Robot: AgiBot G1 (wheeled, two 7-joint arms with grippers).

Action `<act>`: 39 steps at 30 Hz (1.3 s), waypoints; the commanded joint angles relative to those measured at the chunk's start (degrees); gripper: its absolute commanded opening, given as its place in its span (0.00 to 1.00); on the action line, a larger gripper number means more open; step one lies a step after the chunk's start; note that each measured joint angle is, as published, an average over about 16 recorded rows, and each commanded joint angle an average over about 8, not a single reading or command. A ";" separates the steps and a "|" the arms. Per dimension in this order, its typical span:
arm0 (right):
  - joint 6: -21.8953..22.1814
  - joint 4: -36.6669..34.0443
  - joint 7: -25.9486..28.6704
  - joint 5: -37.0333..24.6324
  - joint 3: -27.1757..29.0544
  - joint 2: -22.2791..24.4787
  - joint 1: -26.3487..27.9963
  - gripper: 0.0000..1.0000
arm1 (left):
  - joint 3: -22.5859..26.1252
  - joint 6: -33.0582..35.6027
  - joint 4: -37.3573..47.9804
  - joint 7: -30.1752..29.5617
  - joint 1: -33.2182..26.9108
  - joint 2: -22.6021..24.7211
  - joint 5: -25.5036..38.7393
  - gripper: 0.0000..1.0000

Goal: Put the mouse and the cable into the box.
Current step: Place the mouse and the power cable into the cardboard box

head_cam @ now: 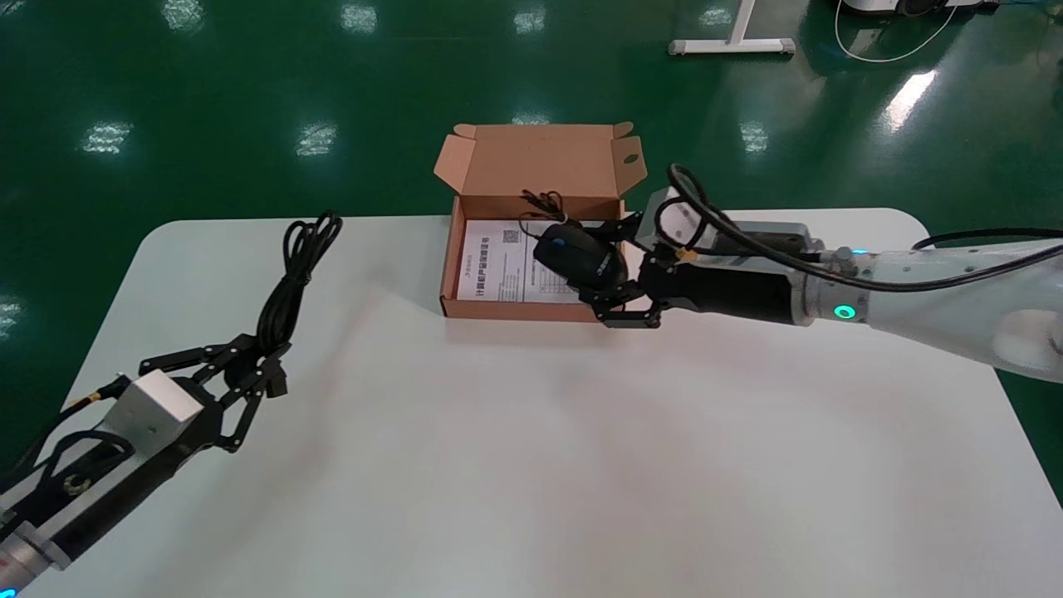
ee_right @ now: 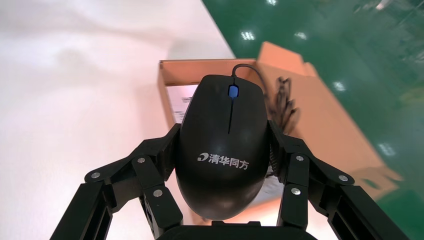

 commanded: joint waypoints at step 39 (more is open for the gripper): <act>18.96 -16.39 -14.25 -0.41 -0.75 -12.45 2.67 1.00 | 5.29 -2.79 -0.31 0.36 -4.10 -0.42 6.62 0.00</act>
